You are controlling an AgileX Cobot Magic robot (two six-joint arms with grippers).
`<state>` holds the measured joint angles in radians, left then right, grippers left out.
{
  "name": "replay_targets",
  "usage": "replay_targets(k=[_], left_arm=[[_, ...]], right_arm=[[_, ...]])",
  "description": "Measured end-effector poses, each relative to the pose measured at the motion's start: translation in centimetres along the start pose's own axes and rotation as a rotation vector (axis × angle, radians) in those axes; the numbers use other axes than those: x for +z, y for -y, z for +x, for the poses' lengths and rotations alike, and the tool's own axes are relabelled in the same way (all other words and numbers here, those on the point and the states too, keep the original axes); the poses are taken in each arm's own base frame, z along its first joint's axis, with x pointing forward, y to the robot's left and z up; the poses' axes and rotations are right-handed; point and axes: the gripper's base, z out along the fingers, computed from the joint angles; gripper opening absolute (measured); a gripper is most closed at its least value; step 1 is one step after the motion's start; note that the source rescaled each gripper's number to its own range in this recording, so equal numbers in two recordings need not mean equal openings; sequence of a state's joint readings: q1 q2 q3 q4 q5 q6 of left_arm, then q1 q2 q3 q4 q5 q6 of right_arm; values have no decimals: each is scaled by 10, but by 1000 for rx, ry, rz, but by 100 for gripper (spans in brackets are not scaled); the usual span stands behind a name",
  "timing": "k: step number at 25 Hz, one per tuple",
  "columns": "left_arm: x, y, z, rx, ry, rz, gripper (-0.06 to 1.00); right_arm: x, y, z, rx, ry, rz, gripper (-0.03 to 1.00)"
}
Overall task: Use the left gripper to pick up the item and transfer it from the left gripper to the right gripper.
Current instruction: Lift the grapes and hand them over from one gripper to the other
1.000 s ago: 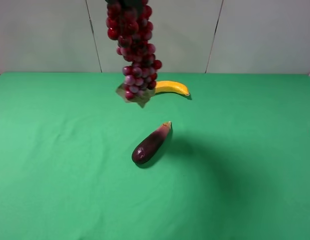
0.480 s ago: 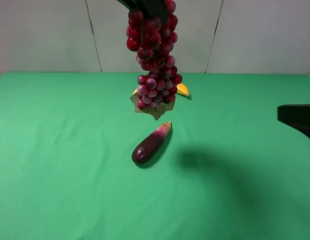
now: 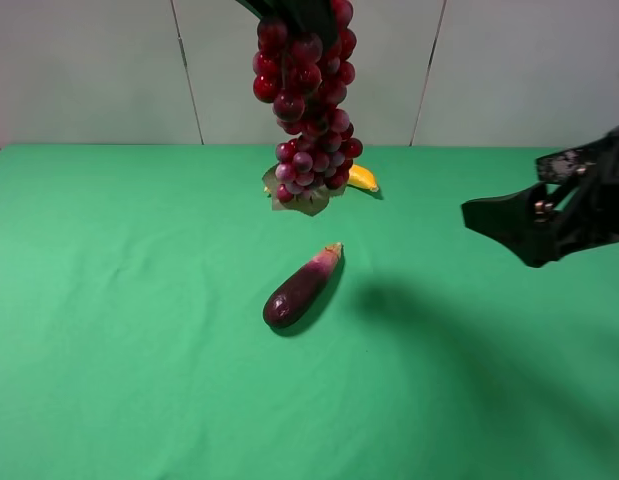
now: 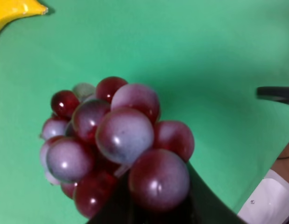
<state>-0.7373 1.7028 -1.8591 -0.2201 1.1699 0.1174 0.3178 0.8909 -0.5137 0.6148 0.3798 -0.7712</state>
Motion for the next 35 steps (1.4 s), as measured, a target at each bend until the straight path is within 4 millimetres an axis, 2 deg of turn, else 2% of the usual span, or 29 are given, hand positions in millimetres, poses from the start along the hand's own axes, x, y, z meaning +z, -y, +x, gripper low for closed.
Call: replay_targets(k=[7,14,19,27,31,35], left_arm=[[0,1,0,113,2,12,1],[0,1,0,251,4,14,1],[0,6,-1,274,17,61,1],[-1,11,-2,285,36,120,1],[-1,11,-2,294,36,120,0],[-1,11,-2,312,37,119,0]], right_arm=[[33,-19,-6,-119,28,-39,100],[55,-35,-8,-178,60,-32,100],[66,-39,-11,-189,70,-15,100],[85,-41,-36,-190,99,-6,100],[87,-42,-44,-188,113,-8,100],[87,-44,-42,-194,80,-43,100]])
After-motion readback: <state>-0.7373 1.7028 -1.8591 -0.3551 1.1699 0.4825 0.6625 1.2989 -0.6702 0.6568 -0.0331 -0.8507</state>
